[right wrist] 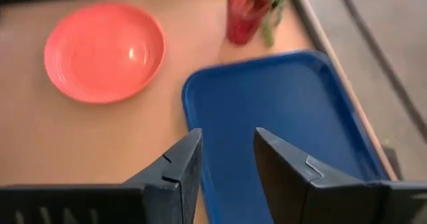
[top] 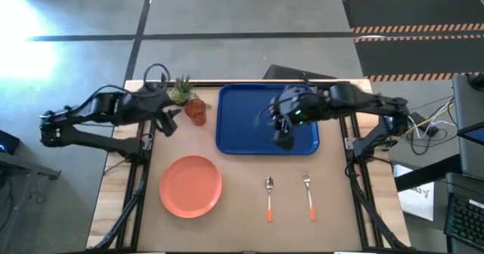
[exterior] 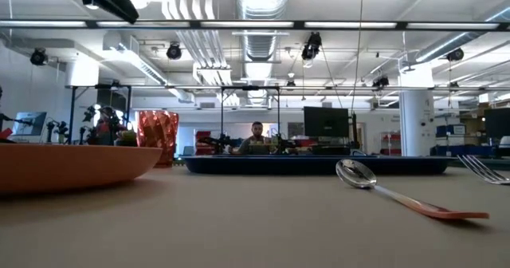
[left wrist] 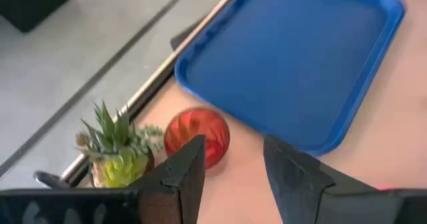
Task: Pick and place plate/cup/fork/spoon on tray
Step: Put the glass on the top left of the serving tray, then put the fork on the right side of the serving tray
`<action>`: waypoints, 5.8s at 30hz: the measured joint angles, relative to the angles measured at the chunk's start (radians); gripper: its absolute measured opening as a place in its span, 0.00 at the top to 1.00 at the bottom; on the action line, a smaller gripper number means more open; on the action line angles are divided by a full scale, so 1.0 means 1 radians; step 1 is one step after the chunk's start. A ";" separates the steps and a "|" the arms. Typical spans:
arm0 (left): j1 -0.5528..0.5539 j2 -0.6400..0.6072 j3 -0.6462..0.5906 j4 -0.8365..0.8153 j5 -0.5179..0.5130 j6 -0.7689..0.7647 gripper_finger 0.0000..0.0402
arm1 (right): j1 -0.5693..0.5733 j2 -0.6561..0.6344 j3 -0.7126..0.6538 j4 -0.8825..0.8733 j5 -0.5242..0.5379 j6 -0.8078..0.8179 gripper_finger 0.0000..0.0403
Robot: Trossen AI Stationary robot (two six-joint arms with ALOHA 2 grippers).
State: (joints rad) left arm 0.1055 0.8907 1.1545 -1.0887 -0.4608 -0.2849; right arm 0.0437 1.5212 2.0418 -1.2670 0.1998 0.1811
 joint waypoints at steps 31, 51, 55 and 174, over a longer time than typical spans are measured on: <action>0.547 0.488 0.047 0.132 0.333 0.238 0.66 | 0.011 -0.042 0.012 0.106 -0.024 -0.025 0.69; 0.574 0.600 0.085 0.060 0.274 0.351 0.66 | 0.011 -0.042 0.012 0.105 -0.024 -0.025 0.69; 0.576 0.604 0.079 0.058 0.294 0.351 0.66 | 0.011 -0.042 0.012 0.105 -0.023 -0.025 0.69; 0.585 1.134 0.683 0.069 0.549 0.580 0.88 | 0.011 -0.042 0.012 0.097 -0.016 0.003 0.75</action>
State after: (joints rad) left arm 0.6903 2.0251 1.8378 -1.0198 0.0881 0.2951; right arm 0.0544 1.4792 2.0533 -1.1698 0.1841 0.1837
